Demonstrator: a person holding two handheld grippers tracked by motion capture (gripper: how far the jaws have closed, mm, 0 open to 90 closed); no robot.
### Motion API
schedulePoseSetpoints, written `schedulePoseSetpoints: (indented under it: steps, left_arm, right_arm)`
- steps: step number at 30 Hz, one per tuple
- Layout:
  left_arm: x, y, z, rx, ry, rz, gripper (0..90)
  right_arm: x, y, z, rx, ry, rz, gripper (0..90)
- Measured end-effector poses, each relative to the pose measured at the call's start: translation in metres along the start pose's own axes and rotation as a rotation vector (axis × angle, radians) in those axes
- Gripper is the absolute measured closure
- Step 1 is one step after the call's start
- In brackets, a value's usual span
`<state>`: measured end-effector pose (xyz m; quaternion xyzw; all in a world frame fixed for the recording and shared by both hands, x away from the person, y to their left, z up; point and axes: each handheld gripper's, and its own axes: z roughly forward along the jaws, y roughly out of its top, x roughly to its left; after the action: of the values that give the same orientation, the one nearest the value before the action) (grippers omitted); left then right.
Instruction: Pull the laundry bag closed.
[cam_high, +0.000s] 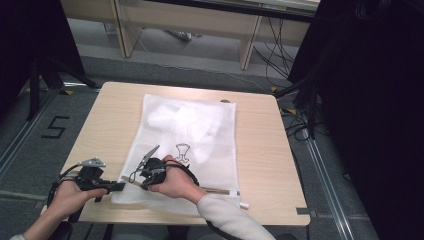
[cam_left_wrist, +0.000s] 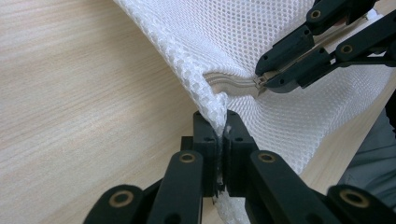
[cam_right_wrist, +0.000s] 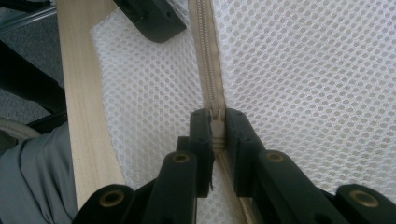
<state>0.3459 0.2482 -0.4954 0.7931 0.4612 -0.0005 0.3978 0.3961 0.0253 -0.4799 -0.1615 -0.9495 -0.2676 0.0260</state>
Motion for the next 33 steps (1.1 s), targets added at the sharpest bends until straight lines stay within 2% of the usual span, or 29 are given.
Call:
schedulePoseSetpoints:
  steps: [16, 20, 23, 24, 25, 29, 31, 33]
  left_arm:
    - [0.001, 0.000, 0.001, 0.003, 0.008, -0.003, 85.5]
    - [0.001, 0.000, 0.001, 0.004, 0.006, -0.008, 85.5]
    - [0.000, -0.001, 0.003, -0.015, 0.012, -0.011, 85.5]
    - [0.000, -0.001, 0.003, -0.014, 0.015, -0.009, 85.5]
    - [0.000, -0.001, 0.003, -0.013, 0.016, -0.010, 85.5]
    - [0.001, 0.000, 0.002, 0.009, 0.006, -0.009, 85.5]
    - [0.001, -0.001, 0.002, 0.009, 0.009, -0.005, 85.4]
    - [0.001, -0.001, 0.004, -0.016, 0.014, -0.012, 85.4]
  right_arm:
    - [-0.002, -0.006, -0.005, 0.005, 0.001, -0.003, 82.6]
    - [-0.004, -0.009, -0.007, 0.008, -0.012, 0.013, 82.6]
    - [-0.005, -0.012, -0.009, 0.003, -0.002, 0.013, 82.6]
    - [-0.005, -0.012, -0.010, 0.003, -0.009, 0.027, 82.6]
    - [-0.005, -0.013, -0.009, 0.003, -0.008, 0.016, 82.6]
    - [-0.005, -0.014, -0.011, 0.004, 0.000, 0.023, 82.6]
    - [-0.005, -0.015, -0.011, 0.012, -0.011, 0.020, 82.6]
    - [-0.005, -0.015, -0.011, 0.011, -0.009, 0.015, 82.6]
